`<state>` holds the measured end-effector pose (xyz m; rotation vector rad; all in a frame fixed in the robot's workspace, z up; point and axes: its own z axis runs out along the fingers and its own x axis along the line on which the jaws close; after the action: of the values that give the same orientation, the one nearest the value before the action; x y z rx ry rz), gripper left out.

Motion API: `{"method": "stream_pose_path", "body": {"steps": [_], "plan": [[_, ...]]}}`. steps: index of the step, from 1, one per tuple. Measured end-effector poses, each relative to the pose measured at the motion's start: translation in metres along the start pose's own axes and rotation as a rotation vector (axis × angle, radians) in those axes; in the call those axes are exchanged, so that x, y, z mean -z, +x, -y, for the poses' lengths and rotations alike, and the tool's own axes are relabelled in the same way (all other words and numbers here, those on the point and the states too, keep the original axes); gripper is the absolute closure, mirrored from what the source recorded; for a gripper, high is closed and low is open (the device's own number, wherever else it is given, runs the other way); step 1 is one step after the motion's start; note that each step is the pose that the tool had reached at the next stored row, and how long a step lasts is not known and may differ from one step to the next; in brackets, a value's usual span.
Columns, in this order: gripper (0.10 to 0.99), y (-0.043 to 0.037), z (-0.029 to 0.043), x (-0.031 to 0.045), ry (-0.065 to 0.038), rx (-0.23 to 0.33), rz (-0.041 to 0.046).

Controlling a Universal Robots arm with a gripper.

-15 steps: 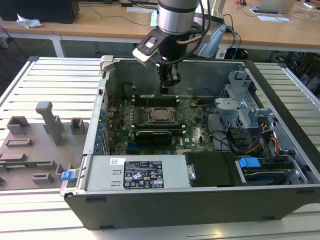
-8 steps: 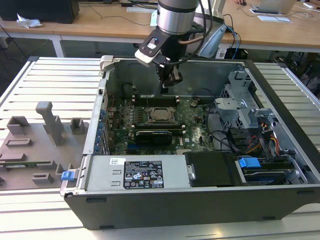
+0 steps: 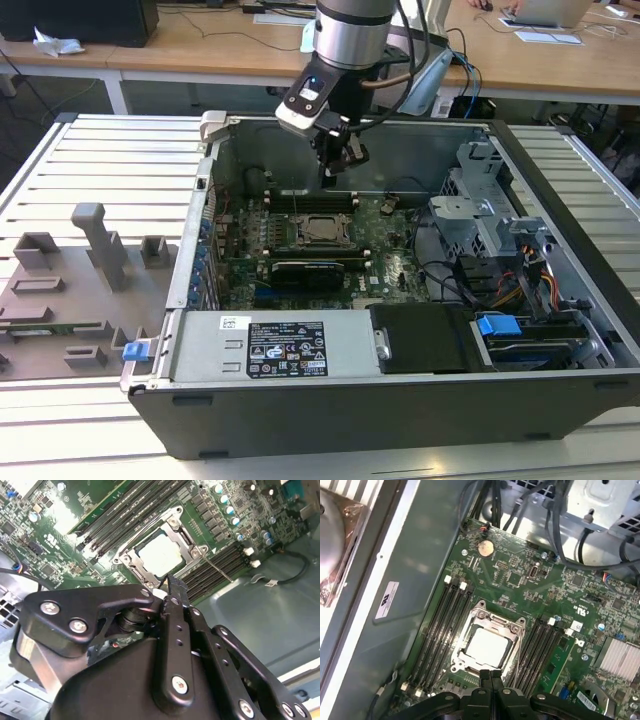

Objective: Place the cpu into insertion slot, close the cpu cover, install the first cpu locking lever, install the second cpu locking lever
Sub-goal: 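Install the first cpu locking lever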

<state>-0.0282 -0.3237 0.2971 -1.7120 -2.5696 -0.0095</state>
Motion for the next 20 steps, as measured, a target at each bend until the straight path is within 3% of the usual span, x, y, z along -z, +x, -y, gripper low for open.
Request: {"method": "stream_pose_path", "body": {"steps": [10, 20], "plan": [[0.98, 0.0, 0.0, 0.0, 0.006, 0.115, 0.0029], [0.98, 0.0, 0.0, 0.0, 0.009, 0.192, 0.0048]]}}
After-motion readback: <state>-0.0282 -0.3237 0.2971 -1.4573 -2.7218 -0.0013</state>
